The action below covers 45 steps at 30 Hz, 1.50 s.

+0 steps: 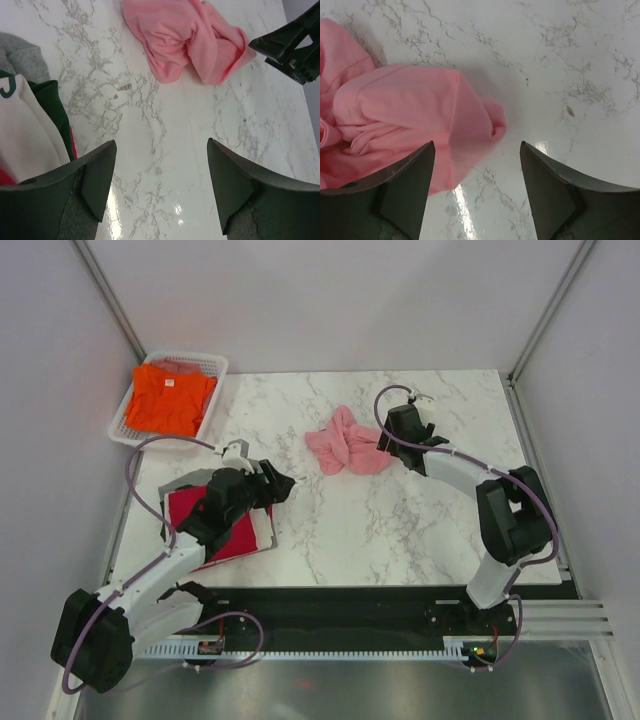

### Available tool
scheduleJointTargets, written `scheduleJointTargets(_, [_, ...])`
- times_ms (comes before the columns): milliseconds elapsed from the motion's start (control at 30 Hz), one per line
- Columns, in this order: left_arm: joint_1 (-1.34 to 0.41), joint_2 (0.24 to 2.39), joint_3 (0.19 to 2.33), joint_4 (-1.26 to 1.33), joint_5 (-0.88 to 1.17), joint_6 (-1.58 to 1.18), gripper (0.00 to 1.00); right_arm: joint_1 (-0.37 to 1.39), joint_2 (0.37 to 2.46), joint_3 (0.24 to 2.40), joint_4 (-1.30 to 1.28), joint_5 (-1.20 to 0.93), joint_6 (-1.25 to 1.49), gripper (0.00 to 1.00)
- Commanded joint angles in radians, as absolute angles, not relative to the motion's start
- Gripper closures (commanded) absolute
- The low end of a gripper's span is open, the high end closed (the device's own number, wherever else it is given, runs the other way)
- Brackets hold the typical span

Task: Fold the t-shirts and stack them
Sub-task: Flatten the tshirt out

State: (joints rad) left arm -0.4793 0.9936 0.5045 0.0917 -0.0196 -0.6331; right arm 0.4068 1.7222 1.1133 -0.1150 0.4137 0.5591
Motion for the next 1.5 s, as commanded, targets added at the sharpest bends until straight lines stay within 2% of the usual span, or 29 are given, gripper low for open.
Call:
scheduleJointTargets(0, [-0.482,0.937,0.488,0.225,-0.084,-0.557,0.20,0.373,1.775,1.190,-0.143,0.402,0.583,0.23])
scheduleJointTargets(233, [-0.482,0.911,0.477,0.202,-0.109,-0.551,0.20,0.359,1.853,1.255,-0.161,0.379,0.572,0.33])
scheduleJointTargets(300, [-0.483,0.913,0.477,0.202,-0.112,-0.551,0.20,0.359,1.867,1.261,-0.164,0.367,0.569,0.40])
scheduleJointTargets(333, [-0.482,0.914,0.477,0.202,-0.110,-0.551,0.20,0.359,1.868,1.264,-0.170,0.362,0.562,0.51])
scheduleJointTargets(400, [-0.482,0.919,0.477,0.202,-0.112,-0.551,0.20,0.360,1.855,1.273,-0.179,0.353,0.555,0.67])
scheduleJointTargets(433, [-0.482,0.922,0.479,0.201,-0.112,-0.551,0.20,0.360,1.847,1.278,-0.187,0.353,0.548,0.84])
scheduleJointTargets(500, [-0.482,0.928,0.480,0.202,-0.110,-0.552,0.21,0.360,1.818,1.310,-0.202,0.364,0.538,1.00])
scheduleJointTargets(633, [-0.483,0.933,0.483,0.202,-0.112,-0.549,0.21,0.374,1.769,1.425,-0.241,0.299,0.488,1.00])
scheduleJointTargets(833, [-0.482,0.936,0.482,0.202,-0.123,-0.546,0.21,0.498,1.723,1.765,-0.346,0.110,0.344,1.00])
scheduleJointTargets(933, [-0.482,0.930,0.479,0.201,-0.129,-0.545,0.22,0.537,1.663,1.830,-0.360,0.020,0.310,1.00])
scheduleJointTargets(1033, [-0.482,0.920,0.477,0.201,-0.140,-0.543,0.22,0.543,1.554,1.829,-0.353,0.034,0.327,1.00])
scheduleJointTargets(1100, [-0.482,0.914,0.474,0.199,-0.144,-0.541,0.22,0.528,1.464,1.778,-0.350,0.150,0.339,1.00])
scheduleJointTargets(1233, [-0.482,0.900,0.472,0.198,-0.150,-0.540,0.22,0.405,1.342,1.608,-0.354,0.213,0.452,1.00])
scheduleJointTargets(1467, [-0.482,0.884,0.469,0.189,-0.153,-0.540,0.22,0.259,1.143,1.007,-0.348,0.395,0.656,0.96])
